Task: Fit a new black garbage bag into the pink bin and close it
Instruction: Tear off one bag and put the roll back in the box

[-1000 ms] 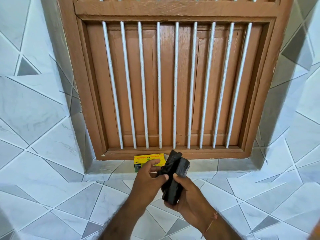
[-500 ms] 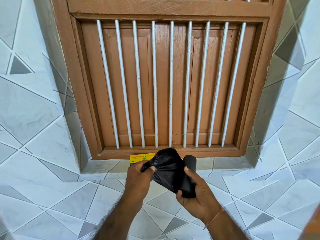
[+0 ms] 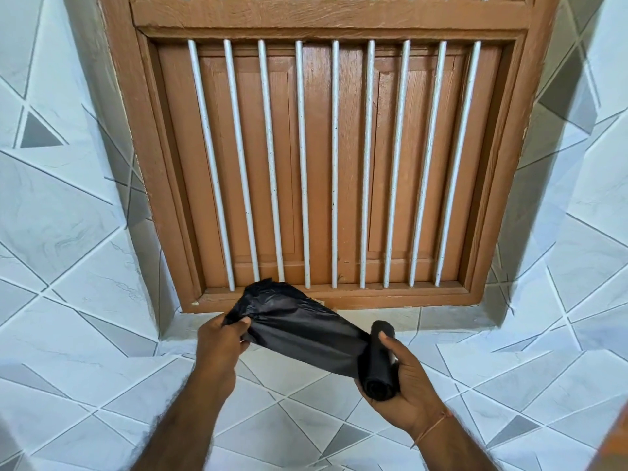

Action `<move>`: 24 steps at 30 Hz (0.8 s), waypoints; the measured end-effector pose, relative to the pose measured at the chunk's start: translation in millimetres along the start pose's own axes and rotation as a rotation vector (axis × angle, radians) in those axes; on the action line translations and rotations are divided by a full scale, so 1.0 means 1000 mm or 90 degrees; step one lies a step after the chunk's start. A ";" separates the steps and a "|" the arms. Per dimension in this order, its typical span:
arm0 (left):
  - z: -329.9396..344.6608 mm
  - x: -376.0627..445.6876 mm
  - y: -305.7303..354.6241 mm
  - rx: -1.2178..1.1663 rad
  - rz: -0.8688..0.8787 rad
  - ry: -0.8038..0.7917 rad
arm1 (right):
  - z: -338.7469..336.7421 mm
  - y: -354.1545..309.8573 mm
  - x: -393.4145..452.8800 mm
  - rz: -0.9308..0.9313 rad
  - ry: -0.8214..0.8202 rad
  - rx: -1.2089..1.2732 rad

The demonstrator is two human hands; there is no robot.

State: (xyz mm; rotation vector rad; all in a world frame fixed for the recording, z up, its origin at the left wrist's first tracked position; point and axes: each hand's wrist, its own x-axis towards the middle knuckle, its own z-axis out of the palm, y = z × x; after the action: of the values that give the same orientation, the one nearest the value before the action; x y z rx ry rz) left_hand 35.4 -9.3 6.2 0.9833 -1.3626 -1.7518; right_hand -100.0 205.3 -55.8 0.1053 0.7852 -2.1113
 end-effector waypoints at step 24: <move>0.026 -0.042 -0.018 0.197 0.274 -0.291 | 0.044 -0.029 -0.028 0.002 -0.269 -0.521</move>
State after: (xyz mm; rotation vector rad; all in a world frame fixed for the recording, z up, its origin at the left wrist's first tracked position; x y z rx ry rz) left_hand 31.0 42.3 -0.9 0.3916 -2.0077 -1.5081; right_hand -95.0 212.4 3.7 -0.7459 1.2960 -1.5747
